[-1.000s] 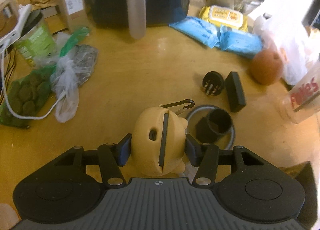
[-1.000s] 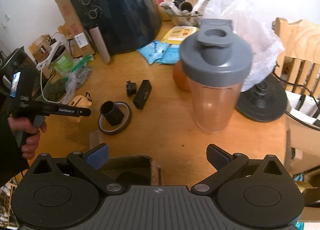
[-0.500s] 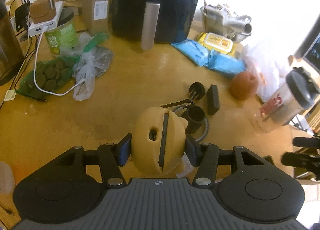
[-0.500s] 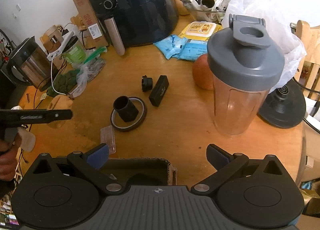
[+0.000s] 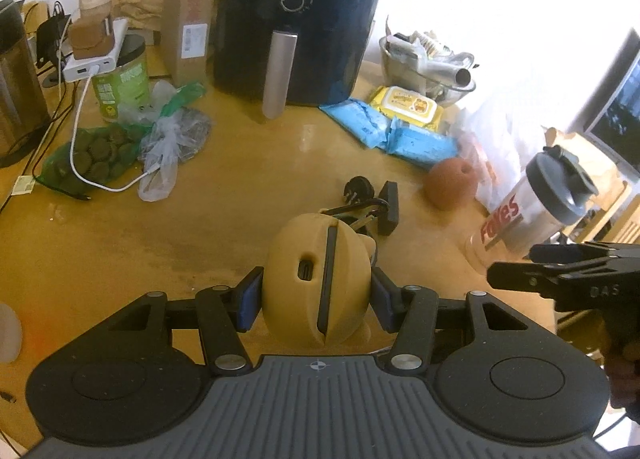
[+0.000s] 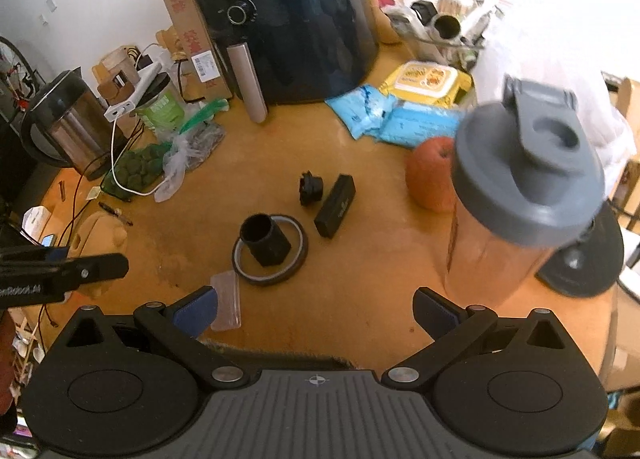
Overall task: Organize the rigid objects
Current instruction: 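Reach the right gripper to the black cup and close on its rim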
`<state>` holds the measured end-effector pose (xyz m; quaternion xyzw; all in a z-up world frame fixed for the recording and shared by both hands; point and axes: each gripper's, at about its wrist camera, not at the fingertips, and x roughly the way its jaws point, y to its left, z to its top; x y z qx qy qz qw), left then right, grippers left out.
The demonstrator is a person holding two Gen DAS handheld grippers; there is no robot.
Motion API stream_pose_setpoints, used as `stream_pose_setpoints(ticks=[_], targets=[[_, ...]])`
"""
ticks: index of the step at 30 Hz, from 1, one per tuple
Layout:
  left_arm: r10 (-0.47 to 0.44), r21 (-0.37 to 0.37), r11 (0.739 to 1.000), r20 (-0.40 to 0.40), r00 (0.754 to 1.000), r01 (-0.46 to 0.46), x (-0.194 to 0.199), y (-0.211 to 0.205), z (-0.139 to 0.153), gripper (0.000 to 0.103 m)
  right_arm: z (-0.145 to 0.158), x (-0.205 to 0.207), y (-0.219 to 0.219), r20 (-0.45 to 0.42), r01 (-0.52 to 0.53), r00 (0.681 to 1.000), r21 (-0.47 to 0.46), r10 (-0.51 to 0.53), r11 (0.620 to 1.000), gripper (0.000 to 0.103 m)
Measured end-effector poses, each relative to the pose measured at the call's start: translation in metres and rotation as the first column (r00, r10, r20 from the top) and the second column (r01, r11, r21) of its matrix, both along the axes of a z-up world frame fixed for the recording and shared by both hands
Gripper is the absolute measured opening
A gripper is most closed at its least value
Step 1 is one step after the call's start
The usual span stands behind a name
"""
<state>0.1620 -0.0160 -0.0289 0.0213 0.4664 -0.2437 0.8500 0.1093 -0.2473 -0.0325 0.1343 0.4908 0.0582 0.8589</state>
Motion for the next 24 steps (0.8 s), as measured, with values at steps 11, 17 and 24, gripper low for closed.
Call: stream_pose_setpoints(ticks=[11, 17, 24], targets=[[0.051, 0.022, 0.998, 0.034, 0.998, -0.052, -0.021, 0.016, 0.021, 0.054, 0.005, 0.010, 0.012, 0.028, -0.052, 0.998, -0.024, 0.053, 0.998, 0.103], [0.070, 0.017, 0.997, 0.010, 0.997, -0.070, -0.035, 0.024, 0.019, 0.054, 0.004, 0.010, 0.014, 0.038, -0.069, 0.997, -0.036, 0.071, 0.997, 0.103], [0.072, 0.013, 0.997, -0.022, 0.997, -0.072, -0.049, 0.025, 0.014, 0.054, -0.001, 0.015, 0.016, 0.051, -0.096, 0.994, -0.060, 0.099, 0.994, 0.103]])
